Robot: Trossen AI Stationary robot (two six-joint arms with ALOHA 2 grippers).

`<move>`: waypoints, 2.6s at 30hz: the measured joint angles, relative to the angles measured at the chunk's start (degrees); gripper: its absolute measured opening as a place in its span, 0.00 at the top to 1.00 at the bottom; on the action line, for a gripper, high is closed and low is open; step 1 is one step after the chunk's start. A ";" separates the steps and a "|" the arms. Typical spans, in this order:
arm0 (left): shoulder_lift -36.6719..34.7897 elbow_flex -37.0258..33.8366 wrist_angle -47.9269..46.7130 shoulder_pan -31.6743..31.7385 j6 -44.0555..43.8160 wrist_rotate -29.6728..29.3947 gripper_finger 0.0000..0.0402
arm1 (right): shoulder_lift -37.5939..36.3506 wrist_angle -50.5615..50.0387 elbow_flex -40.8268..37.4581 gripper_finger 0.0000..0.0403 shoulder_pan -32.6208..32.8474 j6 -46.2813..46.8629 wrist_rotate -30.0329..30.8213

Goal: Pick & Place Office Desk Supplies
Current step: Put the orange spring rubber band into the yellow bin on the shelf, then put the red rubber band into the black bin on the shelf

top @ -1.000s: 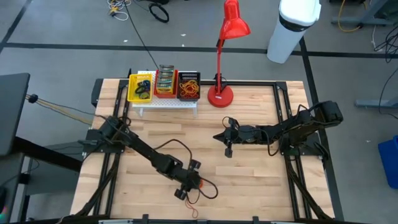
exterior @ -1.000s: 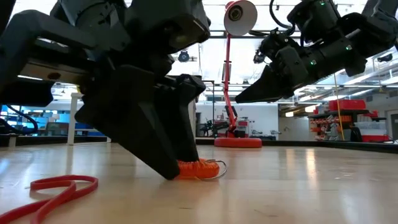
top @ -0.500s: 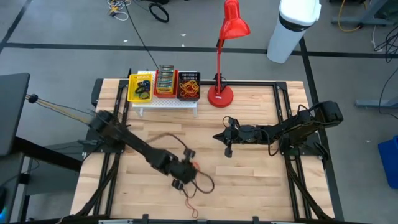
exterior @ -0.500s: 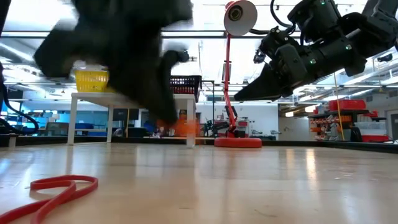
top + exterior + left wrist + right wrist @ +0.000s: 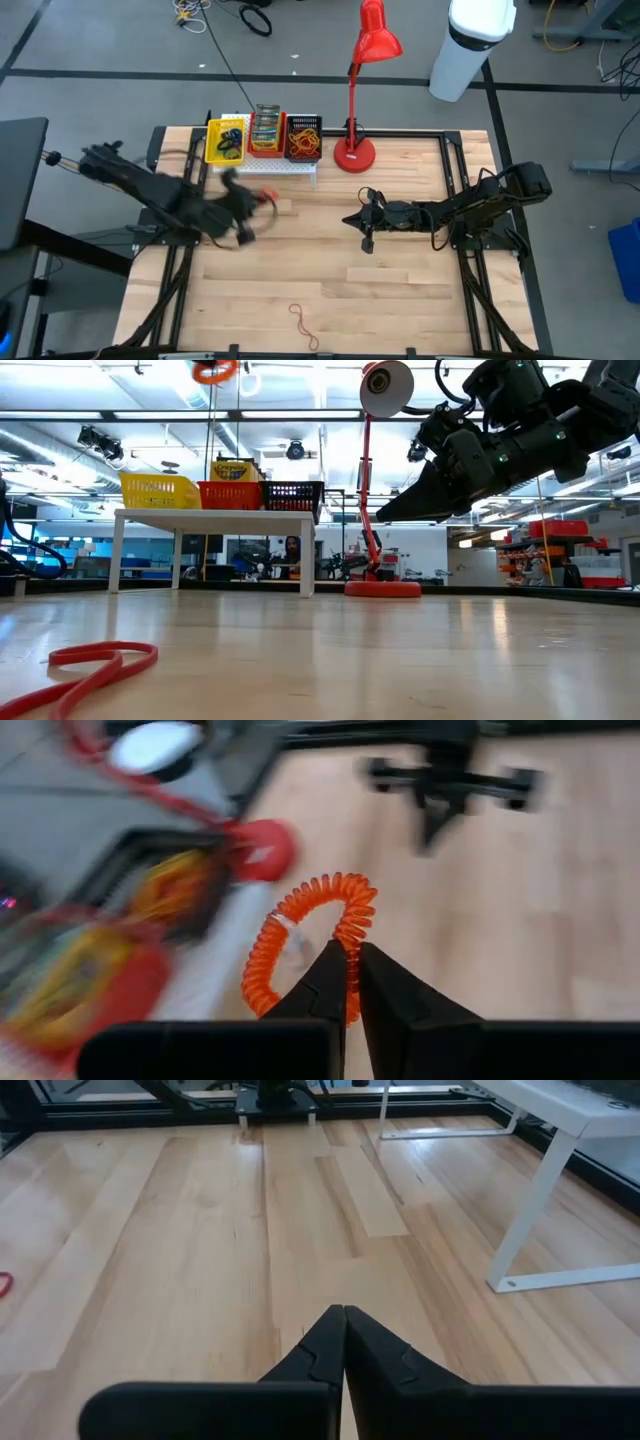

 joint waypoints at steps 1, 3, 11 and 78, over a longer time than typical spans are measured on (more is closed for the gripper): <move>-2.11 0.00 -2.47 0.87 -2.05 -1.35 0.96 | 0.00 0.07 0.00 0.96 0.01 0.00 0.00; -5.45 0.00 -7.79 3.39 -6.36 -3.63 0.96 | 0.00 0.06 0.00 0.96 0.02 0.00 0.00; -12.62 -0.02 -24.34 20.91 -15.56 -3.21 0.97 | 0.00 0.08 0.00 0.96 0.02 0.26 -0.01; 3.18 -24.09 38.58 -5.23 2.96 21.83 0.97 | -0.02 1.10 -0.02 0.96 0.06 3.96 -1.05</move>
